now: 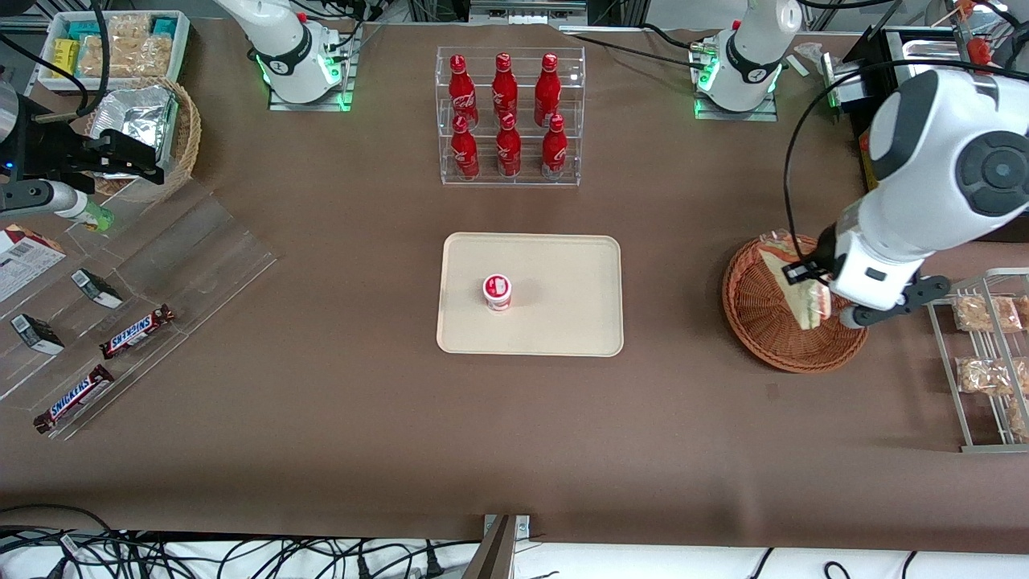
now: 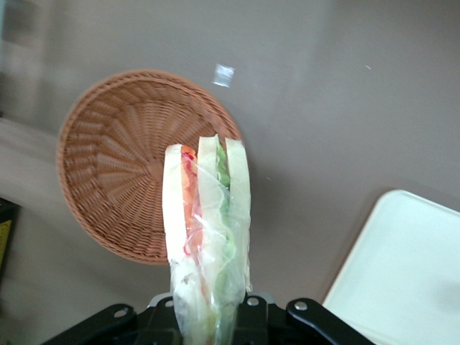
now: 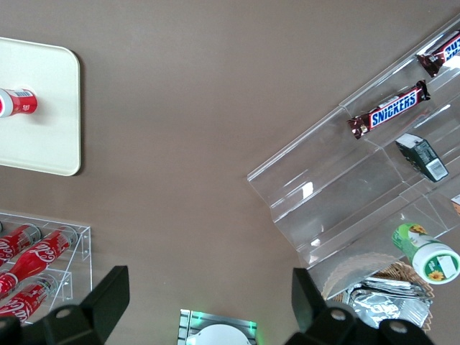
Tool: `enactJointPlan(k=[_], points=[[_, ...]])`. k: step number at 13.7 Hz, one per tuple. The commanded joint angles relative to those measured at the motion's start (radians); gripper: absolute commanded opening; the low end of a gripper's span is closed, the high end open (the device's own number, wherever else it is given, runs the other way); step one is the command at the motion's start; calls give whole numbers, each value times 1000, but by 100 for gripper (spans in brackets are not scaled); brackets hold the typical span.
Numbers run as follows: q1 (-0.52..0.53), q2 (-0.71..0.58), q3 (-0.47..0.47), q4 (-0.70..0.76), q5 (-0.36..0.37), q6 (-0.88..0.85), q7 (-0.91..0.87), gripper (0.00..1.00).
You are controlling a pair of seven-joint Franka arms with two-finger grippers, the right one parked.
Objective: Place sandwich from basket to tray
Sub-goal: 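Lift the sandwich out of the basket with the left gripper, then carry the sandwich over the cream tray beside the red cup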
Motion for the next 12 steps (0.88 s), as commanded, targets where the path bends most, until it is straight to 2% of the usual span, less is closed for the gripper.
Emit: enactJointPlan(k=[1, 4, 7, 10, 12], points=[[5, 12, -79, 23, -16, -41, -27, 0], [-7, 55, -161, 18, 2, -29, 18, 0], [-90, 63, -170, 11, 1, 69, 62, 0], [-173, 130, -166, -5, 10, 195, 40, 0], [-212, 168, -167, -40, 101, 285, -54, 0]])
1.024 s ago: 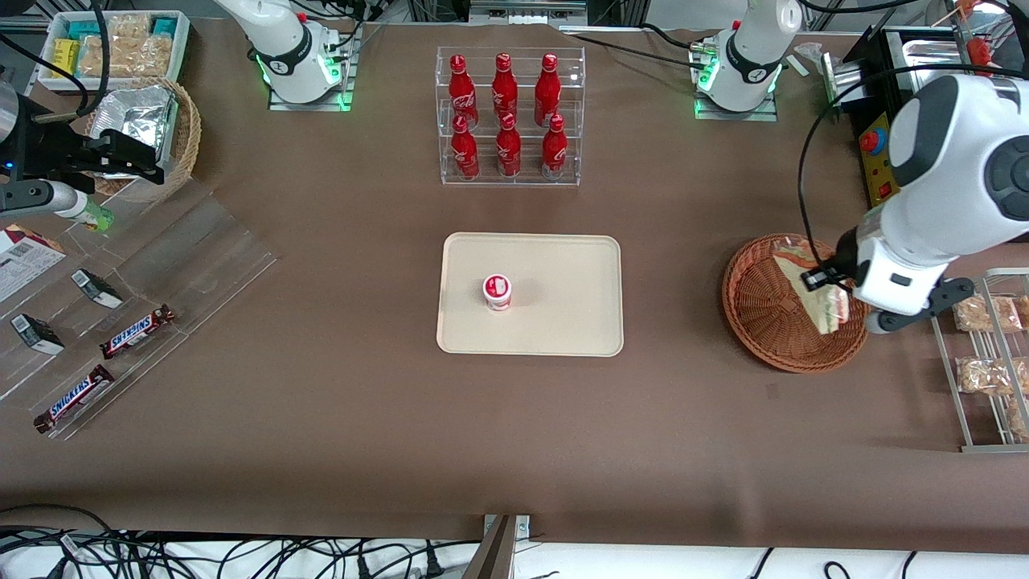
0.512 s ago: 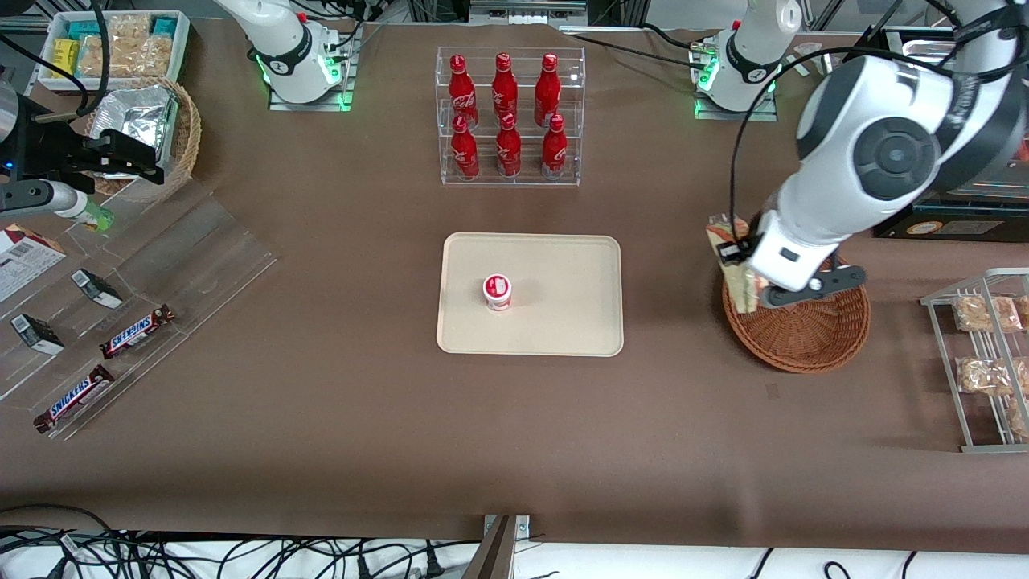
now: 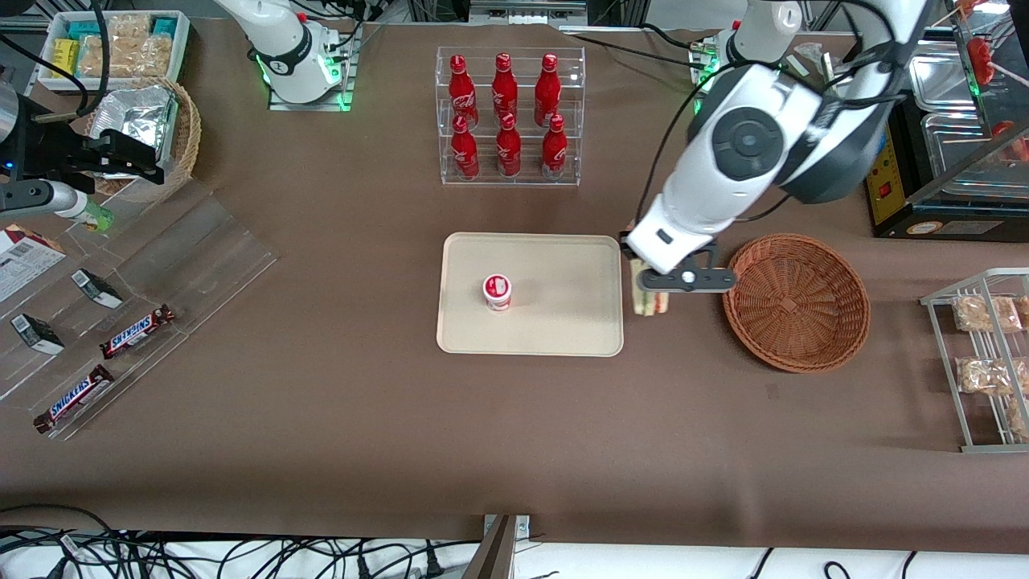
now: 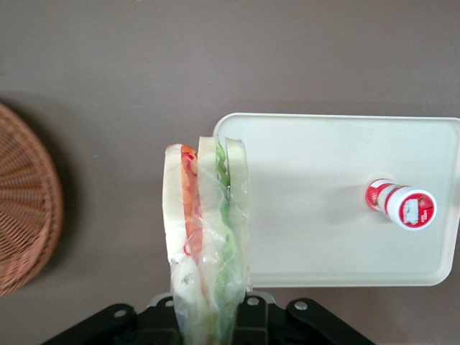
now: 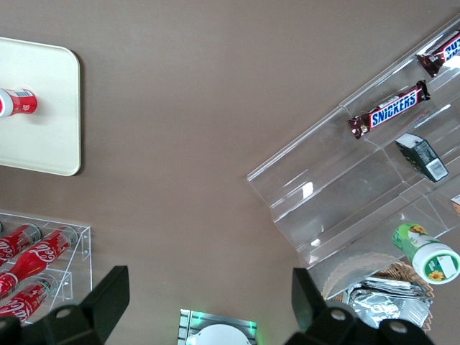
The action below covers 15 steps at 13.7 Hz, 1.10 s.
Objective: Place sandwich from basket to tray
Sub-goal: 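Carry the sandwich over the cream tray beside the red cup, then lower the sandwich onto the tray and open the left gripper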
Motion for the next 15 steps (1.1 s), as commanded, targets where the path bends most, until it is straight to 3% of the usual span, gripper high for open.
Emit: enactJointPlan(k=[1, 10, 14, 15], points=[[-56, 62, 4, -35, 112, 115, -108, 0], [-140, 286, 4, -43, 300, 250, -258, 0], [-152, 311, 5, -43, 314, 250, -258, 0], [-152, 312, 5, -43, 317, 250, -258, 5]])
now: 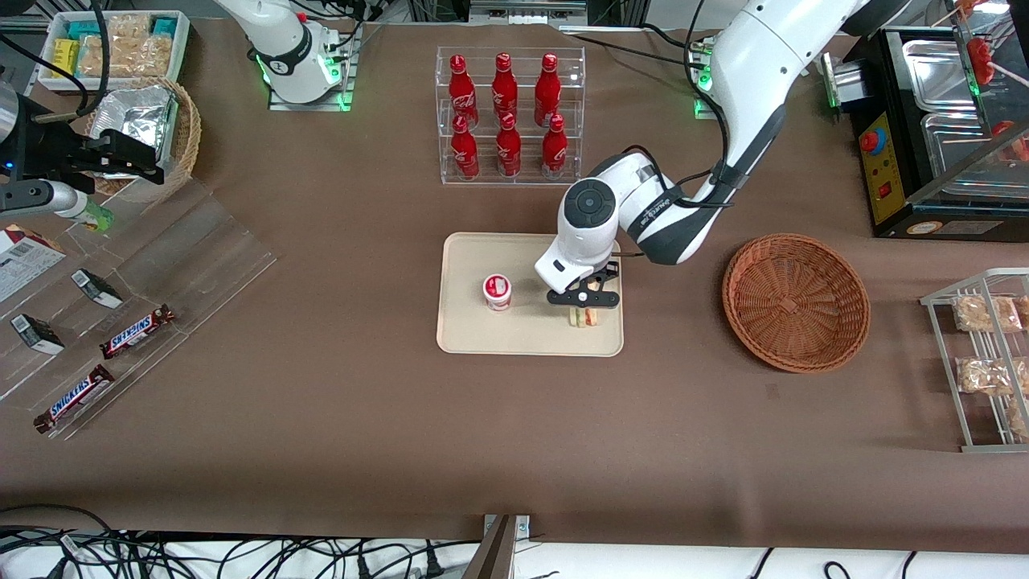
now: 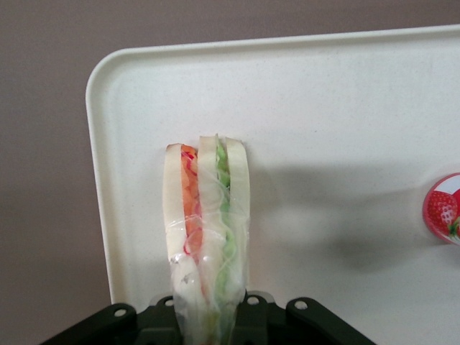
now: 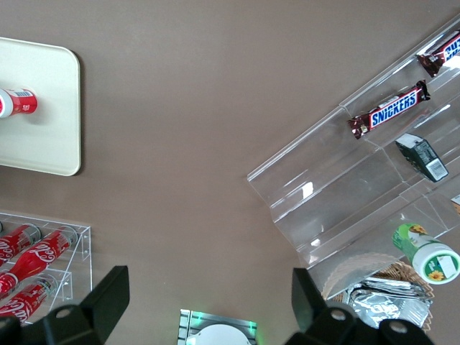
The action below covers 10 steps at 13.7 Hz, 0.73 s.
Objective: Place sandwich from basket to tray
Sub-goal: 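Lower the sandwich onto the tray and open the left gripper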
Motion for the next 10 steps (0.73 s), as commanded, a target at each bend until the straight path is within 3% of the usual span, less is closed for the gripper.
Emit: enactJointPlan(k=[1, 5, 6, 10], points=[[-10, 3, 5, 12, 35, -2, -18, 16], [-10, 11, 9, 14, 35, 39, -18, 66], [-9, 11, 9, 14, 35, 38, -19, 100], [4, -13, 6, 28, 34, 30, -70, 100]])
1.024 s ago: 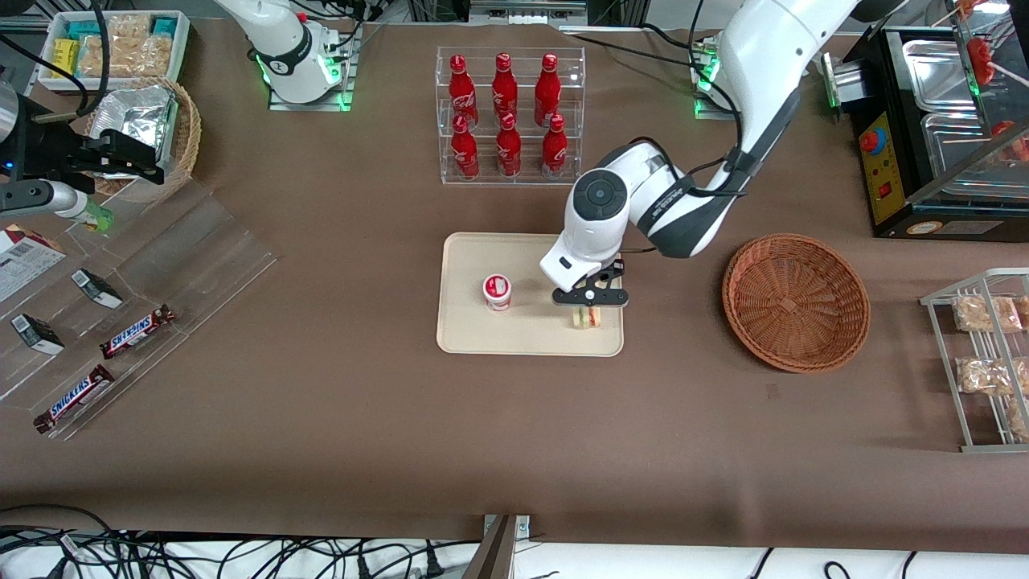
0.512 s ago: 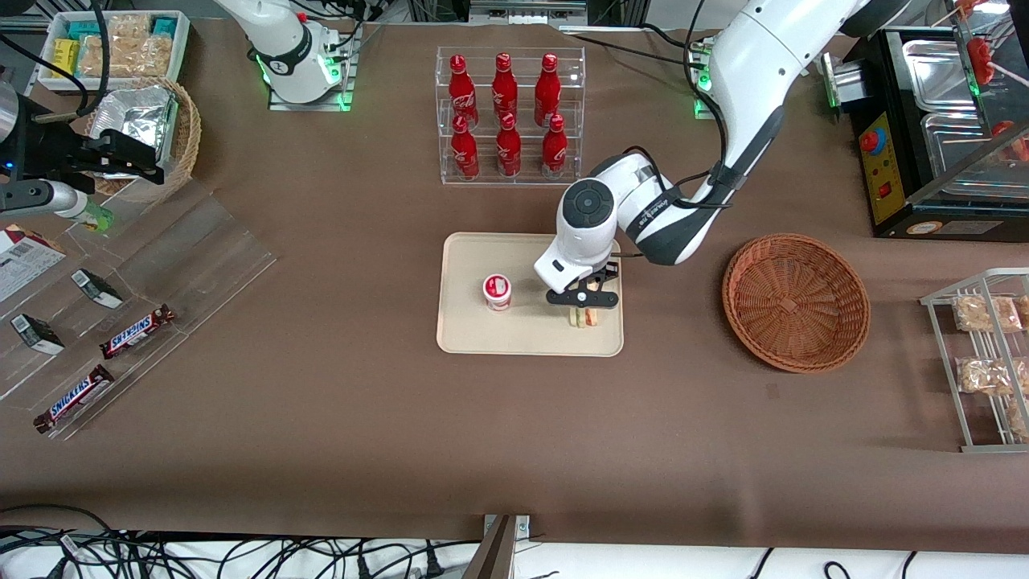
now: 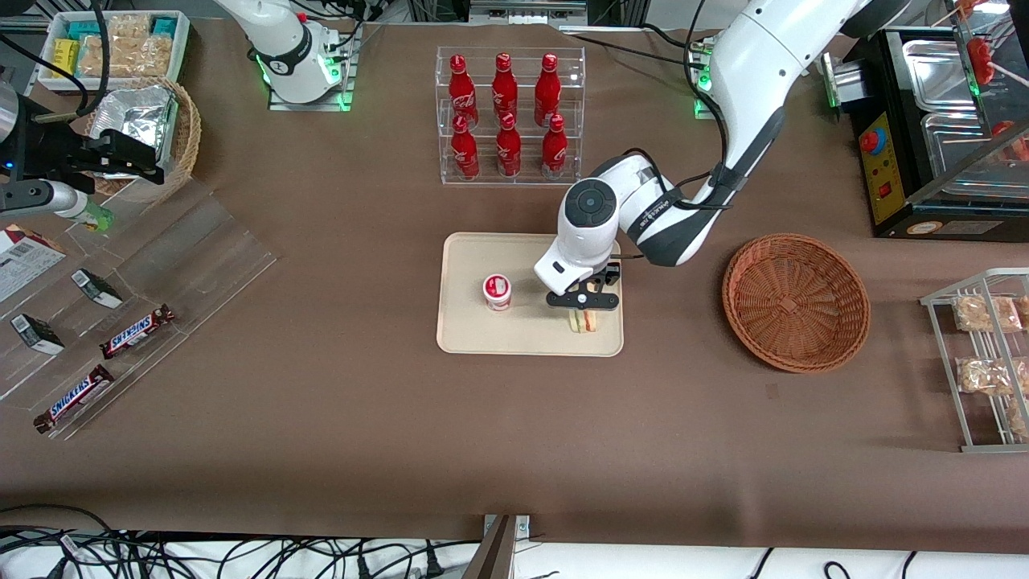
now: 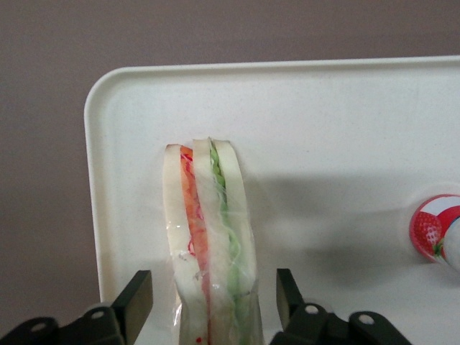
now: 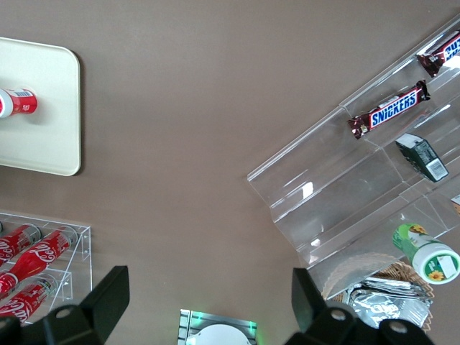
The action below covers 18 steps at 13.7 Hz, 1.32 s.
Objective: Place sandwich from basket to tray
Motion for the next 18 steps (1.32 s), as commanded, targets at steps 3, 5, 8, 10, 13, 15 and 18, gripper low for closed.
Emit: enactJointPlan(k=[3, 5, 8, 10, 13, 15, 18], points=[[38, -113, -1, 18, 18, -10, -159, 100], [69, -191, -1, 18, 18, -45, -256, 100], [127, -297, -4, 45, 9, -166, -294, 100], [180, -354, -5, 73, -59, -243, -275, 100], [253, -414, -5, 73, -132, -262, -174, 100], [286, -425, -8, 76, -142, -296, -136, 100], [323, -429, -5, 90, -169, -326, -79, 100]])
